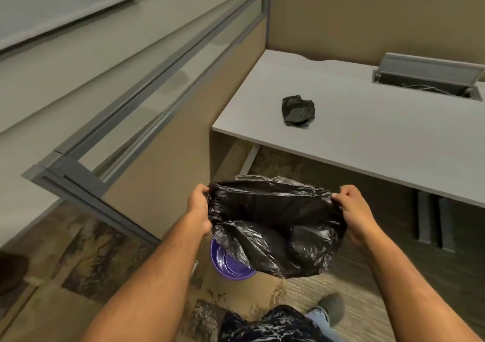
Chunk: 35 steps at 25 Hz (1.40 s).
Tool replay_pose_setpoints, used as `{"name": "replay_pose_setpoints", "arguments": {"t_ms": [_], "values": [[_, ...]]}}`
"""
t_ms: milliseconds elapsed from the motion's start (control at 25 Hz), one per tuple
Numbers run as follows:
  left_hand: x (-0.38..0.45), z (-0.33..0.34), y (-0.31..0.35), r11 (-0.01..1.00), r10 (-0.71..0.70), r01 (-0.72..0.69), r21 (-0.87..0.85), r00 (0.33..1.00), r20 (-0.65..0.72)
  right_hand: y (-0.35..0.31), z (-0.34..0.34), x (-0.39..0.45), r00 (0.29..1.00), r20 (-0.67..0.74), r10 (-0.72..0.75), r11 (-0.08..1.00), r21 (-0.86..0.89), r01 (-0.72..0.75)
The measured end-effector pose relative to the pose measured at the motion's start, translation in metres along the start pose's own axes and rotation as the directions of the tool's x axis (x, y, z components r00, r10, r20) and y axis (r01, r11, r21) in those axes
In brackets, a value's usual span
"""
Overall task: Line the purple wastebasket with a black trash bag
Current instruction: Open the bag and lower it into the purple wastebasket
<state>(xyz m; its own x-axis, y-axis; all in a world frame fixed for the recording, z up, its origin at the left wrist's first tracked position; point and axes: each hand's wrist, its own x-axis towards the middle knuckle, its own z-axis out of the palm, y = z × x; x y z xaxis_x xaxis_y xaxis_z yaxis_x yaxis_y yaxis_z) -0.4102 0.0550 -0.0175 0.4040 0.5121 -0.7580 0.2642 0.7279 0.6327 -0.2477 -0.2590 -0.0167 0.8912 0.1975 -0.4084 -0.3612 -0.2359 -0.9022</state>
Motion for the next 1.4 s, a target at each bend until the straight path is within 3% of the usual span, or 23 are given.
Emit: {"name": "replay_pose_setpoints", "arguments": {"t_ms": [160,360,560,720,800,960,1040,1120,1240,1400], "values": [[0.000,0.000,0.000,0.998,-0.067,0.068,0.019,0.996,-0.061,-0.001,-0.005,-0.007,0.983,0.084,-0.164,0.985,-0.033,0.167],[-0.002,0.010,0.001,0.970,-0.024,0.033,0.239,0.999,-0.041,-0.006,-0.004,-0.007,0.969,0.108,-0.221,0.947,-0.215,0.240],[-0.012,0.030,0.000,0.901,0.313,-0.279,0.331,0.948,-0.051,-0.013,-0.012,0.014,0.943,0.161,-0.290,0.782,-0.528,0.331],[-0.018,0.054,0.001,0.866,0.455,-0.404,0.294,0.881,-0.129,-0.022,-0.023,0.044,0.954,0.190,-0.231,0.685,-0.665,0.298],[-0.026,0.073,0.003,0.781,0.545,-0.455,0.429,0.831,-0.109,-0.030,-0.039,0.059,0.956,0.225,-0.189,0.665,-0.687,0.293],[-0.024,0.077,0.001,0.352,0.689,-0.407,0.843,0.722,0.061,-0.036,-0.050,0.073,0.953,0.264,-0.148,0.588,-0.751,0.299],[-0.030,0.089,-0.004,0.261,0.685,-0.330,0.907,0.725,0.066,-0.044,-0.057,0.087,0.937,0.326,-0.125,0.564,-0.754,0.338],[-0.032,0.101,-0.007,0.202,0.646,-0.313,0.928,0.755,0.114,-0.051,-0.058,0.099,0.900,0.427,-0.086,0.613,-0.689,0.386],[-0.039,0.123,-0.013,0.267,0.588,-0.322,0.908,0.801,0.112,-0.047,-0.061,0.117,0.838,0.544,-0.027,0.691,-0.596,0.409],[-0.040,0.133,-0.020,0.271,0.528,-0.215,0.938,0.848,0.041,-0.038,-0.065,0.144,0.731,0.679,0.060,0.735,-0.525,0.428]]}}
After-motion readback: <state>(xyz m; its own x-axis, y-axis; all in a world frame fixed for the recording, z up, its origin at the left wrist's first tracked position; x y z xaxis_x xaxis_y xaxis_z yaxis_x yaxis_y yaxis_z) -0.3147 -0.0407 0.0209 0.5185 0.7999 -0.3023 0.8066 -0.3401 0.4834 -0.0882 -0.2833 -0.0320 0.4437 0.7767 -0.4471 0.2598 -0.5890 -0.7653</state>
